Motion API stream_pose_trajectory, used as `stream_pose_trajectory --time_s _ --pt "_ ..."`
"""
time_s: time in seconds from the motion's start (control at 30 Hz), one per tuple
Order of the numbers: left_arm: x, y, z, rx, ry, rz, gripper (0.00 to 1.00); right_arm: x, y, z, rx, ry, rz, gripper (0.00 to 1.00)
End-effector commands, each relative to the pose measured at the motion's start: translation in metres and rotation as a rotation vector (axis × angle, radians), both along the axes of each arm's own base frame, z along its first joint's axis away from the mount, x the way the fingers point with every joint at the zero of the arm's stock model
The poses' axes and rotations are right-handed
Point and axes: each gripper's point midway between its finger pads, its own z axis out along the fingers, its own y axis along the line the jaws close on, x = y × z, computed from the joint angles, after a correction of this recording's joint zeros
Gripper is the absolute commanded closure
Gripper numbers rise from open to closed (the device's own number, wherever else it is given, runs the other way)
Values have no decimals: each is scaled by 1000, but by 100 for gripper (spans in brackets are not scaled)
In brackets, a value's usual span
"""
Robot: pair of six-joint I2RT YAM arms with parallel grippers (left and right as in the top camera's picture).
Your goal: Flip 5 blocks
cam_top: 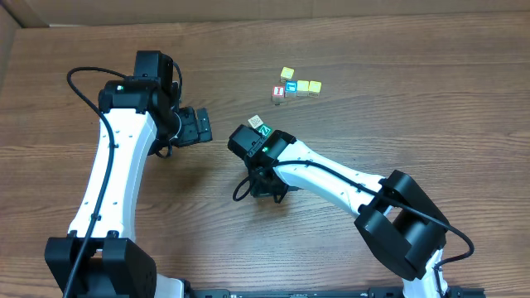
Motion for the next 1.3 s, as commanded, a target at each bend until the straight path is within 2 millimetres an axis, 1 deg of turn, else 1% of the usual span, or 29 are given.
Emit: stream_pose_trajectory --time_s 0.0,0.07,0.27,0.67,1.2,1.27 --pt "6 2 4 3 -14 19 0 17 8 24 41 -96 2 96" --pt "6 2 4 3 -14 19 0 19 6 22 26 -111 -1 96" --pt "6 2 4 3 -14 19 0 14 -3 11 -5 -101 -1 96" --pt "6 2 4 4 -14 19 0 17 -19 11 -81 -126 -6 96" --pt "6 2 4 3 -14 19 0 13 -23 10 -99 -112 -2 96" --pt "6 2 4 3 -14 19 0 13 -23 10 -101 -112 18 96"
